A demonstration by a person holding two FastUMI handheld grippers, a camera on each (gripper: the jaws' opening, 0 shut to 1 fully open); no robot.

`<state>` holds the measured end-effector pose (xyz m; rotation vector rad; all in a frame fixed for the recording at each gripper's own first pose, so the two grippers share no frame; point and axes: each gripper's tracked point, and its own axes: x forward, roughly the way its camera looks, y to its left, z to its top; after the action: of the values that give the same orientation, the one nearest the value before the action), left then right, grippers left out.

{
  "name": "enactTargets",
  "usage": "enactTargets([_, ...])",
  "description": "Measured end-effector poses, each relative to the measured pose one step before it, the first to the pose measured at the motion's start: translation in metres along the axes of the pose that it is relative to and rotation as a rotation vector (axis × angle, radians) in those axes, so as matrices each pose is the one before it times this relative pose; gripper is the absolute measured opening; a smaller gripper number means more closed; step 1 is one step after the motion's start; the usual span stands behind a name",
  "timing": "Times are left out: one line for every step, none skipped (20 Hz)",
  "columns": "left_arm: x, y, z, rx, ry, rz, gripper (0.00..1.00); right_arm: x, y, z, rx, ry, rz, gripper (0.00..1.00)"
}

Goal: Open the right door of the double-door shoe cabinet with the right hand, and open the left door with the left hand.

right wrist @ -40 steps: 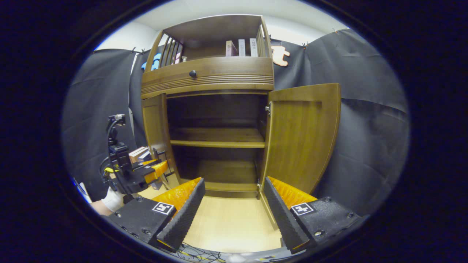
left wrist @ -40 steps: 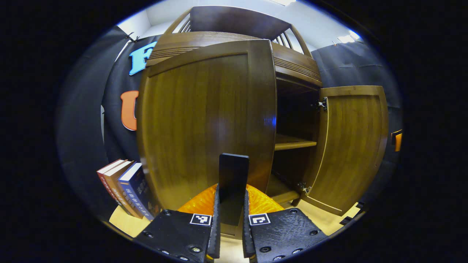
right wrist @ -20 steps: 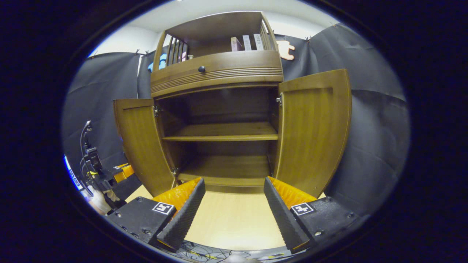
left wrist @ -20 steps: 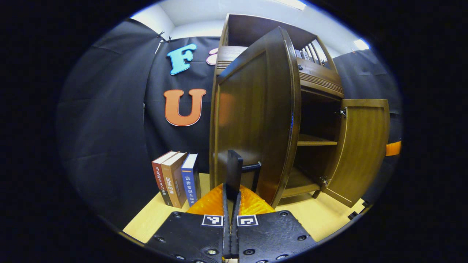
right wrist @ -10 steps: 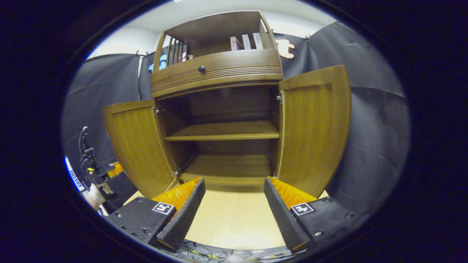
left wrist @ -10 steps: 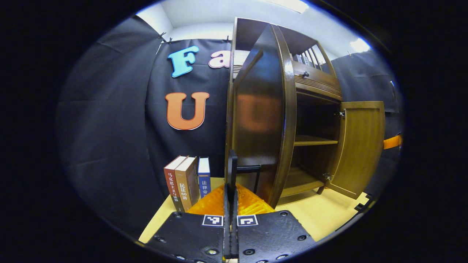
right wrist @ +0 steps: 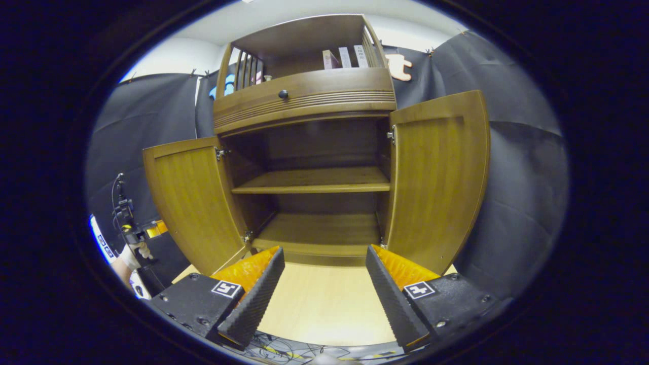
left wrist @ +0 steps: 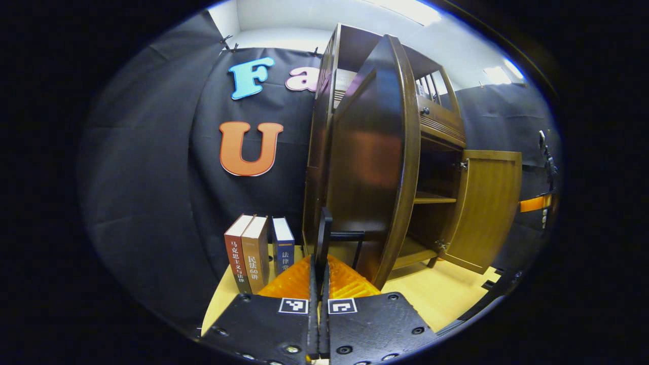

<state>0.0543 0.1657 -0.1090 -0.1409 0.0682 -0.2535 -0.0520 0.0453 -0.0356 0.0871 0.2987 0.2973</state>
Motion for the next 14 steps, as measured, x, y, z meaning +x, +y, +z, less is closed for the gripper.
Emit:
enactTargets([-0.00131, -0.00167, -0.00199, -0.01344, 0.01252, -0.02758, 0.0, 0.00035, -0.00156, 0.00108, -0.00111, -0.00093, -0.00255, 1.0])
enactTargets([-0.00191, 0.00112, 0.00187, -0.00225, -0.00265, -0.01048, 0.11, 0.00078, -0.00055, 0.00019, -0.00015, -0.00114, 0.00123, 1.0])
enactTargets([-0.00165, 0.00262, 0.00326, 0.01302, -0.01353, -0.00682, 0.23, 0.00052, -0.0001, 0.00068, 0.00146, 0.00084, 0.00339, 1.0])
enactTargets([-0.01149, 0.00809, 0.00592, 0.02057, 0.00161, 0.0267, 0.38, -0.00029, -0.00047, 0.00002, 0.0025, -0.00181, 0.0028, 1.0])
enactTargets([-0.00487, 0.00515, -0.00284, 0.01375, 0.00832, 0.01917, 0.54, 0.00037, -0.00155, 0.00101, -0.00105, 0.00093, 0.00142, 1.0])
enactTargets([-0.0079, 0.00572, -0.00152, 0.01265, 0.01336, 0.02601, 0.69, 0.00047, -0.00209, 0.00057, -0.00065, -0.00162, -0.00063, 1.0])
enactTargets([-0.01086, 0.00045, 0.00272, 0.01401, 0.00639, 0.01686, 0.85, 0.00095, -0.00226, 0.00314, 0.00037, -0.00514, -0.00192, 1.0])
enactTargets([-0.00651, -0.00108, 0.00413, 0.0186, -0.0027, 0.01924, 1.0, 0.00109, -0.00251, 0.00265, -0.00155, -0.00508, -0.00249, 1.0])
enactTargets([-0.00745, -0.00053, 0.00263, 0.01654, 0.00055, 0.02283, 1.0, 0.0016, -0.00211, 0.00282, -0.00222, -0.00558, -0.00239, 1.0])
enactTargets([-0.00757, -0.00483, 0.00389, 0.01442, -0.00078, 0.01118, 0.95, 0.00148, -0.00146, 0.00214, -0.00096, -0.0062, -0.00293, 1.0])
enactTargets([-0.00747, -0.006, 0.00673, 0.01299, -0.00327, 0.01113, 0.95, 0.00172, 0.0, 0.00266, 0.00253, -0.00781, -0.00002, 1.0])
enactTargets([-0.00671, -0.00461, 0.00576, 0.01521, -0.00594, 0.02033, 0.95, 0.00057, 0.00148, 0.00093, -0.00033, -0.005, 0.00238, 1.0])
enactTargets([-0.00749, -0.00058, 0.00764, 0.01699, -0.00927, 0.04441, 0.95, 0.00182, 0.00123, 0.00072, -0.00539, -0.00402, 0.00371, 1.0])
enactTargets([-0.00616, 0.00215, 0.00891, 0.00714, -0.01293, 0.06276, 0.95, 0.00096, 0.00085, 0.0004, -0.00614, -0.00392, 0.00176, 1.0])
